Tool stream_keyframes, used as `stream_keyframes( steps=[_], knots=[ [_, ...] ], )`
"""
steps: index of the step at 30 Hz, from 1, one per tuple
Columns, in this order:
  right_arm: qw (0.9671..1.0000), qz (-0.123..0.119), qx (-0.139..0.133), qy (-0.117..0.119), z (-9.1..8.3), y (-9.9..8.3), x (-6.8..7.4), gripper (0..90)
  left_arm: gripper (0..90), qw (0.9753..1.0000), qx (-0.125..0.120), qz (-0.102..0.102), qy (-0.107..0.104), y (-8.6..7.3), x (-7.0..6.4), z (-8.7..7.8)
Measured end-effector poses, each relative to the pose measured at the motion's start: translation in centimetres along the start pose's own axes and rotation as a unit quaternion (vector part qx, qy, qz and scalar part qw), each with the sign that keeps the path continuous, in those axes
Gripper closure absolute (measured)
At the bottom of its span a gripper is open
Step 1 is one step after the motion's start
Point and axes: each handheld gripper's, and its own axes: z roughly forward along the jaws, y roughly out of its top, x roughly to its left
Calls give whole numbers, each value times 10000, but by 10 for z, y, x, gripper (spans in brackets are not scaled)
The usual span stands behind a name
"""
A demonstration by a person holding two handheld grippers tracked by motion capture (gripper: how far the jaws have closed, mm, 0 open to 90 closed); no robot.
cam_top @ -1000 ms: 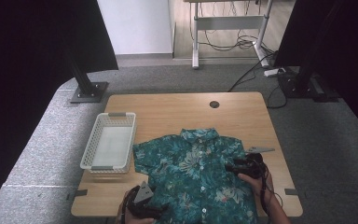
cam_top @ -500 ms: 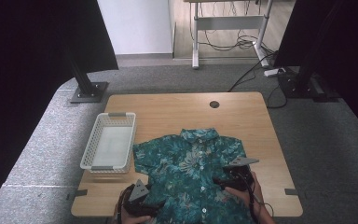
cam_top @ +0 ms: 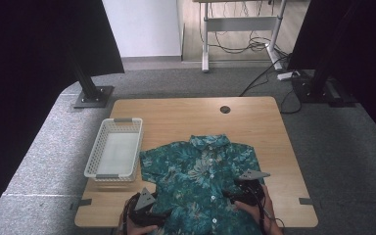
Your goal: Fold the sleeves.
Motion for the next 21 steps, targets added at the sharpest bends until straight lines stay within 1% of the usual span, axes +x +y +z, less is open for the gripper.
stream_keyframes(
  steps=[6,9,15,19,21],
  knots=[
    [9997,-135,-69,-166,-1,-3,1,271,151,10000,-5,-21,28,0,-1,0],
    [9995,-194,-53,-230,-1,-4,2,274,151,10000,-8,-29,44,0,-1,-1],
    [9976,-482,37,-503,1,-5,9,273,151,10000,18,-48,53,0,-4,1],
    [9970,-559,56,-536,1,-5,9,273,151,10000,35,-55,72,1,-5,1],
    [9959,-653,88,-613,0,-5,9,276,151,9999,31,-59,104,2,-5,2]
  ],
)
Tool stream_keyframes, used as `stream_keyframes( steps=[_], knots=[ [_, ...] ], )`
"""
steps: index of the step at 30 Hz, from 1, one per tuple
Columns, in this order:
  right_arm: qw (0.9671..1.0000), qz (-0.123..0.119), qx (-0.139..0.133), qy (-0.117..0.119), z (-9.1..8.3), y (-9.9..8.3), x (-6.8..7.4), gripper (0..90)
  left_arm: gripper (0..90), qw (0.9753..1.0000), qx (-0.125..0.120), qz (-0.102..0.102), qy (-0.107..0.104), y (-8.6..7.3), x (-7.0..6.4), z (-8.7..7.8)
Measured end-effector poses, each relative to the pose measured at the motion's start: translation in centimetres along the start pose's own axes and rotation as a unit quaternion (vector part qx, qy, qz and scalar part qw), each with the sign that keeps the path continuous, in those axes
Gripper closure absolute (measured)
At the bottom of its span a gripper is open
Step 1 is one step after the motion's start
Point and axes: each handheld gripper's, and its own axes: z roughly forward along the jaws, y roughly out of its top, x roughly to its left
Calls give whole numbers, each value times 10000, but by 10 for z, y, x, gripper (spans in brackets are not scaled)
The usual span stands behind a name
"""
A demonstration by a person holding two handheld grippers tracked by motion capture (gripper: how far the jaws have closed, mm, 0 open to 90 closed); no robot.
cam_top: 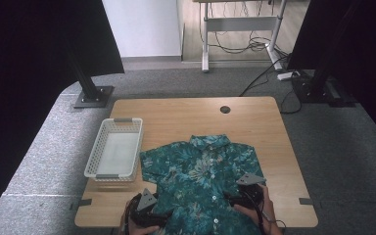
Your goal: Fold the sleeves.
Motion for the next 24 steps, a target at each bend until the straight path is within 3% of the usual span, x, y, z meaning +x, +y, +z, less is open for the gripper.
stream_keyframes(
  steps=[12,24],
  knots=[
    [9999,-101,28,-74,-11,-10,-11,280,153,9999,-84,-94,53,13,3,1],
    [9999,-26,21,-123,-29,-24,-28,285,152,9999,-90,-141,45,24,7,12]
  ],
)
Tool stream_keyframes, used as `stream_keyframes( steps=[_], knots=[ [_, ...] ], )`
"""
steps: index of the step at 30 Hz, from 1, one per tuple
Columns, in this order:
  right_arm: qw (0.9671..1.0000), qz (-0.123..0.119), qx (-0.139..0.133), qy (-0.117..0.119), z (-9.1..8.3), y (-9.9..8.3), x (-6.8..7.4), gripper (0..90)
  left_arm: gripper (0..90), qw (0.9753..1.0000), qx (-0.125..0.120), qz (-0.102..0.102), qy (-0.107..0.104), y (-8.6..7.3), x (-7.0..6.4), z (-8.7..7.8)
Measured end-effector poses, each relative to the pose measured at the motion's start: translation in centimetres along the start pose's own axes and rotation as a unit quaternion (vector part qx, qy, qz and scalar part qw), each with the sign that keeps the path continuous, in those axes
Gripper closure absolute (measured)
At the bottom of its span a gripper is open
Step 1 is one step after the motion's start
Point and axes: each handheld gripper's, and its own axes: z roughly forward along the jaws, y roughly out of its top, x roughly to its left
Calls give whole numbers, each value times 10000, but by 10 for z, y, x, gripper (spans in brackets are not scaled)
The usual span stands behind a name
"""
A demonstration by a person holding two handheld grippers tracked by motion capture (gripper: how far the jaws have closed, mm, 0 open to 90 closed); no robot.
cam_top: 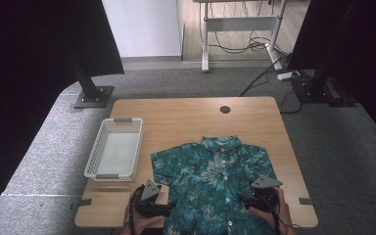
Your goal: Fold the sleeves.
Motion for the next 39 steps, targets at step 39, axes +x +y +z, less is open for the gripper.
stream_keyframes(
  steps=[39],
  knots=[
    [9974,569,-183,398,-26,-21,-37,309,152,9998,-24,-197,-20,8,15,13]
  ],
)
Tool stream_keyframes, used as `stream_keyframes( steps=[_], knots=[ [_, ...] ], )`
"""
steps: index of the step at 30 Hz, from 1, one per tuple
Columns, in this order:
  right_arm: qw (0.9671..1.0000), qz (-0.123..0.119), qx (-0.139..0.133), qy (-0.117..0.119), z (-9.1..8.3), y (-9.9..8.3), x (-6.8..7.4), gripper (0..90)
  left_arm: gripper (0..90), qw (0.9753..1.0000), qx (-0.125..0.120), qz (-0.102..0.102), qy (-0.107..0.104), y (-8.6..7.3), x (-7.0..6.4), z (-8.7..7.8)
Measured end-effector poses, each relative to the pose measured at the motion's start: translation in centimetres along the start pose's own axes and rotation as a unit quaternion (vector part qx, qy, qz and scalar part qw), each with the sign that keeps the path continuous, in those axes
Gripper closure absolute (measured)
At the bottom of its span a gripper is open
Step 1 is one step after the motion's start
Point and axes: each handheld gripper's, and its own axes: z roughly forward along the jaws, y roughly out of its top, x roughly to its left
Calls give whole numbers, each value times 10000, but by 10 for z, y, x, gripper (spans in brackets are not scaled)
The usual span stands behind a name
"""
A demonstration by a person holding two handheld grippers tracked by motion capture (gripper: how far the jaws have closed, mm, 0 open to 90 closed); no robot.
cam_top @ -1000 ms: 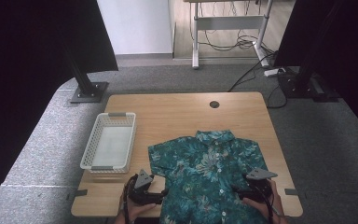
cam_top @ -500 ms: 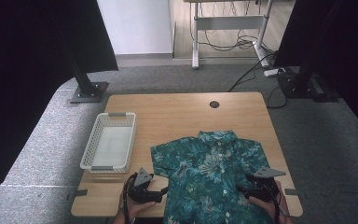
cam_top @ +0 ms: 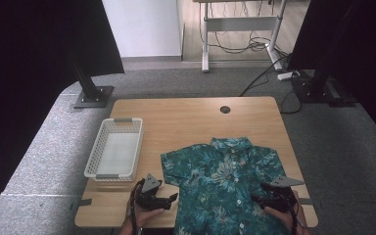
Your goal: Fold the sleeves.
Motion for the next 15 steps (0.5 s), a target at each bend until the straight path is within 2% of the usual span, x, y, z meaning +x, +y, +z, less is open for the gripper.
stream_keyframes(
  steps=[8,13,15],
  knots=[
    [10000,10,-1,-3,0,0,0,309,152,9999,-28,-130,-50,9,7,7],
    [10000,20,-2,4,0,0,0,308,146,9995,73,-228,-181,14,14,15],
    [10000,15,-2,1,0,0,0,308,145,9996,110,-229,-160,15,16,19]
  ],
)
